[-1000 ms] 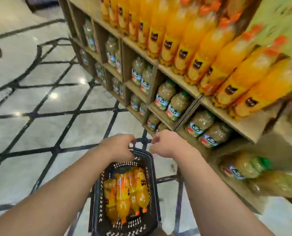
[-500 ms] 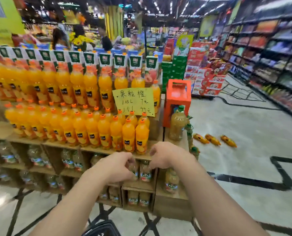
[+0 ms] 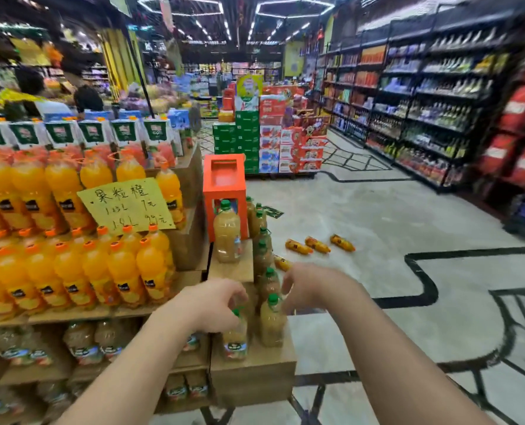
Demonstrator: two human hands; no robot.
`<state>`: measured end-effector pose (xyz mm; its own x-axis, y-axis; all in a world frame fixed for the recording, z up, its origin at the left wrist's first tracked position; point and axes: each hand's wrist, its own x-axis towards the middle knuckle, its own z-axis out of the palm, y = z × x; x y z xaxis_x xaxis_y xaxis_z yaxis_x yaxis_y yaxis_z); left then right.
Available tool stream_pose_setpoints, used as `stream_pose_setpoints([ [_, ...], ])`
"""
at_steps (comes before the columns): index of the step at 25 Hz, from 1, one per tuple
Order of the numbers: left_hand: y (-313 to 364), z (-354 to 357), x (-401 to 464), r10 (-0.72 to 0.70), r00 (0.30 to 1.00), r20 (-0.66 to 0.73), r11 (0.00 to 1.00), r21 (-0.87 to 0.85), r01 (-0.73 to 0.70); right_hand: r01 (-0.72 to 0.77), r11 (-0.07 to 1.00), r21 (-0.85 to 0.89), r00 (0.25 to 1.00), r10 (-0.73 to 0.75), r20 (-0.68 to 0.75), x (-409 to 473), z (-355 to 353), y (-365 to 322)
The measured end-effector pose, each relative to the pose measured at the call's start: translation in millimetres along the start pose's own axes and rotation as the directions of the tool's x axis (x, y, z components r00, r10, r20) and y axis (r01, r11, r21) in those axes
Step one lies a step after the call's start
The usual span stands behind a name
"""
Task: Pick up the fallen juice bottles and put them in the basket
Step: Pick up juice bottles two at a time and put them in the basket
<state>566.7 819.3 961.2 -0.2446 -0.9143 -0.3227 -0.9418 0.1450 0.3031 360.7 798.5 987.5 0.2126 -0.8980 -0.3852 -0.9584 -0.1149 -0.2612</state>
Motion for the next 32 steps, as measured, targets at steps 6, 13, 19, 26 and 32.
stream_pose_setpoints([
  [6,138.1,12.4,92.4,0.038,0.998,0.046,0.999,0.025,-0.039,-0.075,0.997,0.019,0.997,0.076,-0.029,-13.6,-53.4,146.5],
  [13,216.1,12.3,188.6,0.030,0.998,0.063,0.999,0.011,-0.031,-0.194,0.975,0.106,0.979,0.200,-0.042,23.3,-94.2,265.4],
  [19,239.7,10.4,299.4,0.065,0.988,0.140,0.998,0.002,-0.066,-0.259,0.957,0.132,0.963,0.266,-0.045,93.9,-125.7,323.4],
  [26,244.8,-18.6,493.5,0.148,0.971,0.189,0.989,-0.032,-0.145,-0.320,0.937,0.144,0.944,0.328,-0.040,244.5,-191.8,382.8],
  [32,238.3,-53.5,635.8,0.129,0.969,0.213,0.991,0.018,-0.136,-0.336,0.928,0.162,0.940,0.341,0.000,384.0,-236.4,416.0],
])
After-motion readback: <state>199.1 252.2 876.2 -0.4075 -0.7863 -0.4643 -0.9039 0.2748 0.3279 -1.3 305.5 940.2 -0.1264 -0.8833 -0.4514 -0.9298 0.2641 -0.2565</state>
